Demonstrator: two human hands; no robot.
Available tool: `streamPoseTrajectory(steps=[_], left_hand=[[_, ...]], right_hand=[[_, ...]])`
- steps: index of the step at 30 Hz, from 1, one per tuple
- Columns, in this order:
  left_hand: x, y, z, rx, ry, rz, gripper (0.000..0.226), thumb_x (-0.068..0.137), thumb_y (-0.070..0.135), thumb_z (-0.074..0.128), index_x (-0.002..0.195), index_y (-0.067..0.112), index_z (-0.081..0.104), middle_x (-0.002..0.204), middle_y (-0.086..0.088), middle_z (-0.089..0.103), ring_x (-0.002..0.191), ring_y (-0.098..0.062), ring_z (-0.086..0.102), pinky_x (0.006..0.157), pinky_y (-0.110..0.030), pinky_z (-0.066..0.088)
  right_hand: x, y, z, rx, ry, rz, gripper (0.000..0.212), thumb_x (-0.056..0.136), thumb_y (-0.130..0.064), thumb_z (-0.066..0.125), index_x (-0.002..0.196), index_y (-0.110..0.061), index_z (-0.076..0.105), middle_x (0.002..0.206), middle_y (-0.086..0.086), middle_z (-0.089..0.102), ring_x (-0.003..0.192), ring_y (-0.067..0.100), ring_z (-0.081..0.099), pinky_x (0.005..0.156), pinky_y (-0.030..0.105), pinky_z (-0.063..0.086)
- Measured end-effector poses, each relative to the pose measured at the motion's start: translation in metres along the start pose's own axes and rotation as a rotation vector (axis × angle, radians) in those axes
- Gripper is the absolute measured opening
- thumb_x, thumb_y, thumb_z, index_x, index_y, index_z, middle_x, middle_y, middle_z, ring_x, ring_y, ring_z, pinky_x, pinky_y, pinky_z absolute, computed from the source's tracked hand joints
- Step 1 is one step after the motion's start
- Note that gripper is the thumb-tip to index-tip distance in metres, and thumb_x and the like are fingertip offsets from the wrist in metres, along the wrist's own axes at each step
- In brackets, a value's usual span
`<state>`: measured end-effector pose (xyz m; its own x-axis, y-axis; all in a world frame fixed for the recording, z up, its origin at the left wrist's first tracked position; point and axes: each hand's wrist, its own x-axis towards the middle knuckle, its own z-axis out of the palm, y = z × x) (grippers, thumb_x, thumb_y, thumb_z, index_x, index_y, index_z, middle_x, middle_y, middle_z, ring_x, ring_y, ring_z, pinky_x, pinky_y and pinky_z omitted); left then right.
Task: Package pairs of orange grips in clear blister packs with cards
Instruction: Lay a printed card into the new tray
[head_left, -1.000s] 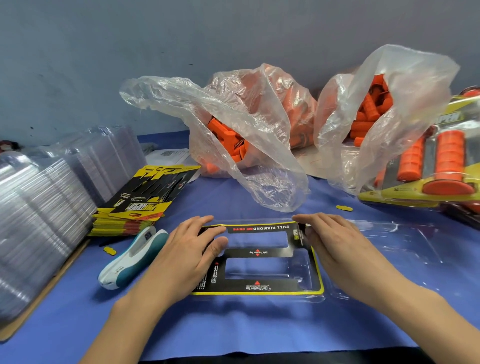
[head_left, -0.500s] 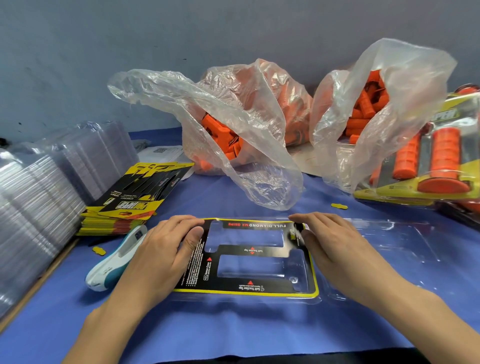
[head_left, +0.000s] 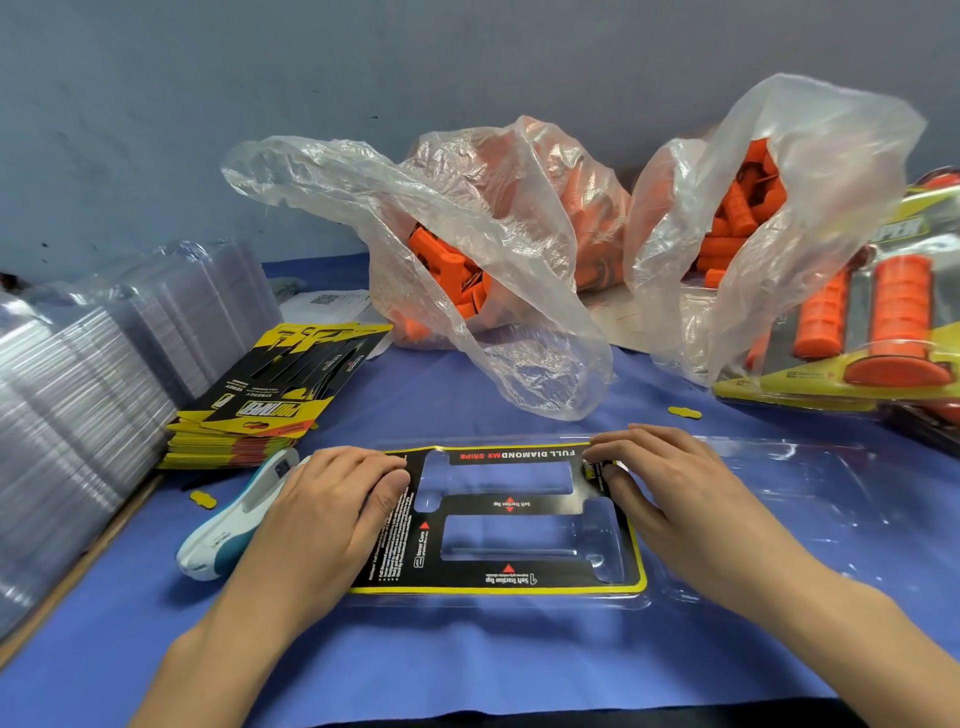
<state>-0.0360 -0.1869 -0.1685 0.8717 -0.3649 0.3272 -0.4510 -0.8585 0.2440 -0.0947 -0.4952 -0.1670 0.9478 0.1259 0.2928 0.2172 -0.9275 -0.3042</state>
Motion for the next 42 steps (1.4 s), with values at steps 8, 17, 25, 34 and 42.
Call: streamPoseTrajectory(steps=[8,17,25,34,42], left_hand=[[0.0,0.017,-0.006,-0.076,0.096,0.054,0.053,0.099,0.053,0.026,0.118,0.023,0.065,0.118,0.013,0.061,0.116,-0.013,0.052,0.096,-0.04,0.045],[-0.015,0.099,0.021,-0.016,0.12,0.648,0.032,0.1,0.042,0.049,0.115,0.022,0.069,0.125,0.0,0.063,0.118,-0.022,0.057,0.103,-0.038,0.043],[-0.014,0.119,0.034,0.07,0.136,0.741,0.02,0.096,0.036,0.057,0.102,0.024,0.072,0.115,0.009,0.068,0.112,-0.016,0.062,0.098,-0.036,0.048],[-0.017,0.12,0.037,0.01,0.096,0.713,0.023,0.097,0.037,0.056,0.106,0.022,0.071,0.119,0.009,0.067,0.117,-0.016,0.06,0.099,-0.036,0.047],[-0.016,0.119,0.024,-0.154,0.083,0.628,0.037,0.104,0.039,0.04,0.116,0.018,0.068,0.131,0.002,0.06,0.124,-0.018,0.054,0.104,-0.036,0.042]], right_hand=[[0.001,0.005,0.005,0.019,-0.051,0.036,0.042,0.104,-0.031,0.028,0.144,-0.038,0.038,0.139,-0.017,0.052,0.143,0.009,0.025,0.115,0.026,0.019],[0.002,0.007,0.007,0.04,-0.015,0.014,0.042,0.103,-0.027,0.031,0.144,-0.032,0.041,0.138,-0.01,0.054,0.14,0.013,0.031,0.115,0.032,0.025],[0.002,0.008,0.007,0.039,0.007,-0.014,0.043,0.103,-0.019,0.036,0.144,-0.031,0.041,0.138,-0.01,0.055,0.139,0.012,0.033,0.115,0.034,0.026],[-0.001,0.009,0.006,0.054,0.097,-0.062,0.042,0.096,-0.005,0.052,0.135,-0.018,0.054,0.119,-0.002,0.065,0.122,0.024,0.053,0.105,0.038,0.039],[0.0,0.009,0.0,0.108,0.065,-0.041,0.044,0.099,-0.009,0.044,0.141,-0.024,0.048,0.129,-0.005,0.059,0.125,0.019,0.046,0.107,0.035,0.036]])
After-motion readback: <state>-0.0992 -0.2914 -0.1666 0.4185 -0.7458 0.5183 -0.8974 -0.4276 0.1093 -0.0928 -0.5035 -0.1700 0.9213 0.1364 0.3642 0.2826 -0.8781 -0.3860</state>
